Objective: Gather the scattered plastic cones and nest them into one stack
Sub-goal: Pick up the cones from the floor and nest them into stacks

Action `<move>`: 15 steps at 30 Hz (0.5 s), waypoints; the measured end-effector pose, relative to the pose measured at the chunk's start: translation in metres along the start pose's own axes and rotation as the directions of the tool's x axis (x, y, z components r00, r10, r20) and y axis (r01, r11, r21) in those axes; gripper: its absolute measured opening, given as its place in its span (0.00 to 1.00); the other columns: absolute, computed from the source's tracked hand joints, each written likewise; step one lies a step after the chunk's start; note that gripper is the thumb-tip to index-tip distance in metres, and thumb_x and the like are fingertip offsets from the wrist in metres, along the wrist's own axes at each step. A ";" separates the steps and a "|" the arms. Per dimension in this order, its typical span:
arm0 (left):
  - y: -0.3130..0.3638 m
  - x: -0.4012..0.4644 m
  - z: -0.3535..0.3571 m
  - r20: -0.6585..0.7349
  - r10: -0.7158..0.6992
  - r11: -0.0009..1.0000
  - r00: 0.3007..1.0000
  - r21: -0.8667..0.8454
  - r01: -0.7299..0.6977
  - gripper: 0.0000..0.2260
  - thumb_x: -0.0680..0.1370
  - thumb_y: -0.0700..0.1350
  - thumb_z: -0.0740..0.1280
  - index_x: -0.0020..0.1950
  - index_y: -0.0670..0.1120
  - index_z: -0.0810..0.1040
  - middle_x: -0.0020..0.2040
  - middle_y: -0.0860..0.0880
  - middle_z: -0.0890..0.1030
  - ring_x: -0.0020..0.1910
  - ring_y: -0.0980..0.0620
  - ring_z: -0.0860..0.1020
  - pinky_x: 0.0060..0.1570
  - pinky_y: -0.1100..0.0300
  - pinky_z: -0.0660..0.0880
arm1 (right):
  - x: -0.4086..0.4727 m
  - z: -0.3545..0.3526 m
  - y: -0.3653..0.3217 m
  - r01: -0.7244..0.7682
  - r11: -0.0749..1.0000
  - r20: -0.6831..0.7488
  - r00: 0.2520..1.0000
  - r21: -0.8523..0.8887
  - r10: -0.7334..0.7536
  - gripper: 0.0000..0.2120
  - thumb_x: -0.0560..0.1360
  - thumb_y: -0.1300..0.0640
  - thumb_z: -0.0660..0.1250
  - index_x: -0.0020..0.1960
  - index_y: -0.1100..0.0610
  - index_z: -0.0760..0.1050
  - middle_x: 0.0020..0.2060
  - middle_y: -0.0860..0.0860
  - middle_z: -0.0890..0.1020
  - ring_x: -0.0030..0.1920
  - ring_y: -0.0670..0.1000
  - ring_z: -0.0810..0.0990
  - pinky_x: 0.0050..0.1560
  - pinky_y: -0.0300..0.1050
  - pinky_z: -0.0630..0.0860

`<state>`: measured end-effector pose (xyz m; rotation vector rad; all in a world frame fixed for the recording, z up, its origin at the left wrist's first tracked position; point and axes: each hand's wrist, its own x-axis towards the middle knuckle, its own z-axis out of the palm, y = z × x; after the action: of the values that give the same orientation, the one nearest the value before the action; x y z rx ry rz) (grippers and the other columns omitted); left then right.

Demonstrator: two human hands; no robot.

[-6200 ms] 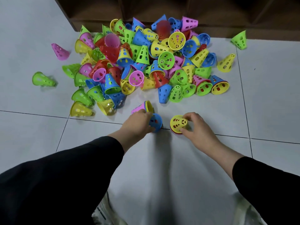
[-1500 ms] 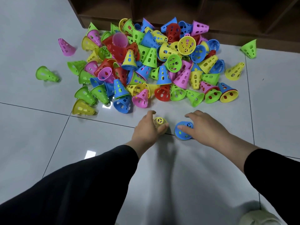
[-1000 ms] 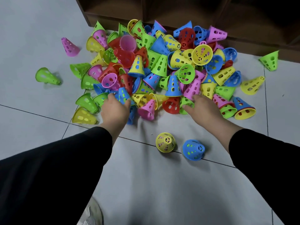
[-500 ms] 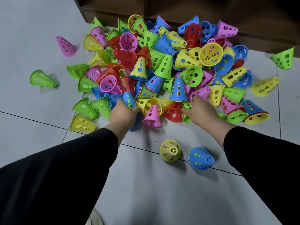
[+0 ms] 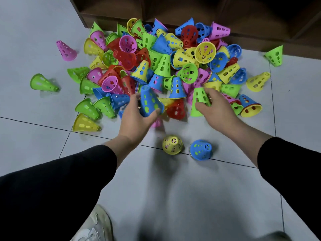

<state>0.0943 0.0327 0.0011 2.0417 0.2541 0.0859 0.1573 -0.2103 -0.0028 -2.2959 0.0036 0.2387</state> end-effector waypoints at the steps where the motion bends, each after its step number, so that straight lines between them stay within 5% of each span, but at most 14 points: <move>1: 0.003 -0.013 0.004 0.049 0.036 0.999 0.998 0.000 -0.036 0.23 0.72 0.47 0.76 0.62 0.53 0.69 0.52 0.62 0.77 0.48 0.69 0.77 0.46 0.75 0.70 | -0.016 -0.003 0.003 0.014 0.999 -0.001 1.000 0.032 -0.014 0.26 0.68 0.44 0.66 0.64 0.51 0.73 0.53 0.52 0.79 0.52 0.54 0.78 0.55 0.53 0.76; 6: -0.006 -0.067 0.023 0.217 0.107 0.990 0.970 0.071 -0.125 0.24 0.71 0.50 0.76 0.63 0.53 0.71 0.56 0.56 0.78 0.54 0.62 0.76 0.54 0.69 0.71 | -0.094 -0.010 0.026 0.042 0.975 0.014 0.999 0.220 -0.046 0.25 0.68 0.47 0.71 0.63 0.45 0.69 0.56 0.50 0.77 0.56 0.51 0.78 0.58 0.52 0.77; 10: -0.014 -0.080 0.041 0.281 0.079 0.979 0.957 0.161 -0.127 0.26 0.74 0.49 0.74 0.68 0.48 0.69 0.60 0.52 0.78 0.56 0.56 0.75 0.52 0.67 0.68 | -0.119 -0.003 0.043 0.133 0.991 0.093 0.987 -0.018 -0.131 0.24 0.71 0.54 0.75 0.64 0.51 0.69 0.57 0.47 0.74 0.57 0.47 0.76 0.58 0.43 0.73; 15: -0.034 -0.080 0.057 0.313 -0.150 0.938 0.938 0.346 0.034 0.21 0.76 0.50 0.70 0.66 0.51 0.66 0.59 0.53 0.78 0.56 0.47 0.78 0.49 0.58 0.69 | -0.118 0.011 0.070 0.073 0.964 0.128 0.991 -0.257 -0.041 0.19 0.72 0.55 0.73 0.60 0.52 0.70 0.56 0.49 0.76 0.55 0.55 0.77 0.51 0.49 0.73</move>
<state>0.0209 -0.0192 -0.0515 2.3359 0.1575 -0.3897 0.0336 -0.2582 -0.0409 -2.5351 -0.1653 0.3672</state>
